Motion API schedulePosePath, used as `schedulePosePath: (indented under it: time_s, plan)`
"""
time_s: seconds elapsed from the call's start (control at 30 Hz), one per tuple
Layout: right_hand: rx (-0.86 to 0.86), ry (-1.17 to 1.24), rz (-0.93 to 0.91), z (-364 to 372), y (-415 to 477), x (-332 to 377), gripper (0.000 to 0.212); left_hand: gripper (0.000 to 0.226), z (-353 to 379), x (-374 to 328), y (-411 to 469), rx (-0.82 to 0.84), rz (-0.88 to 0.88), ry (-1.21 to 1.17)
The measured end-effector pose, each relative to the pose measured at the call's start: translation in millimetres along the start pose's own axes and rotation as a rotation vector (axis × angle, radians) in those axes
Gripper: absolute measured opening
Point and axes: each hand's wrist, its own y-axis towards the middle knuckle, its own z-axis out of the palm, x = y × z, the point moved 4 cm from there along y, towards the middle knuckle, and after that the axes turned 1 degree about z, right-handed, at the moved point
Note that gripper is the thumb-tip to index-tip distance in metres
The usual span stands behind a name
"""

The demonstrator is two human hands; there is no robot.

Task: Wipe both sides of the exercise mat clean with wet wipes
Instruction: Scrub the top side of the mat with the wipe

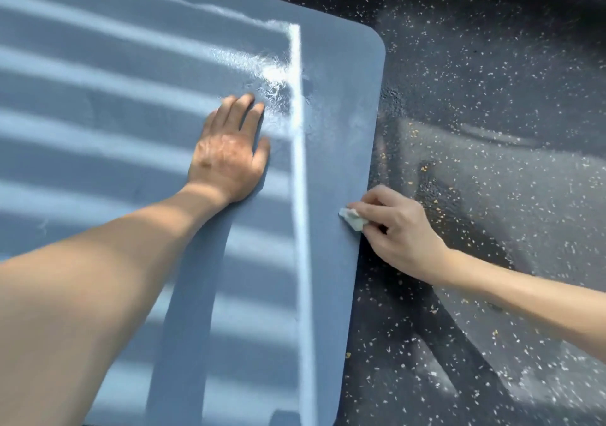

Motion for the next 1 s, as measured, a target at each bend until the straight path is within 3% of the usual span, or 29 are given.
schedulePosePath:
  time_s: [0.1, 0.2, 0.27, 0.4, 0.57, 0.73, 0.9, 1.0]
  plan:
    - [-0.146, -0.019, 0.062, 7.0, -7.5, 7.4, 0.010, 0.061, 4.3, -1.1, -3.4, 0.052, -0.011, 0.061]
    - [-0.001, 0.054, 0.044, 27.3, -65.5, 41.1, 0.014, 0.068, 4.4, -12.1, -21.7, 0.139, -0.041, 0.091]
    - [0.052, 0.116, 0.050, 32.7, -83.5, 51.1, 0.020, 0.070, 5.3, -25.3, -53.9, 0.205, 0.042, 0.119]
    - [-0.136, 0.055, 0.128, 30.3, -66.0, 39.7, 0.012, 0.068, 5.2, -44.7, -126.8, 0.189, 0.231, 0.161]
    - [0.009, 0.125, 0.109, 50.3, -123.2, 80.3, 0.017, 0.064, 0.3, -52.0, -154.4, 0.194, 0.203, 0.105]
    - [-0.161, 0.045, 0.151, 37.6, -102.5, 61.3, 0.011, 0.064, 0.9, -52.6, -151.6, 0.190, 0.206, 0.109]
    - [0.147, 0.189, 0.071, 63.4, -176.6, 106.4, 0.018, 0.063, 0.2, -52.8, -151.6, 0.181, 0.201, 0.108]
    - [0.018, 0.143, 0.119, 55.8, -157.4, 86.0, 0.014, 0.063, -0.2, -52.8, -151.5, 0.181, 0.195, 0.104]
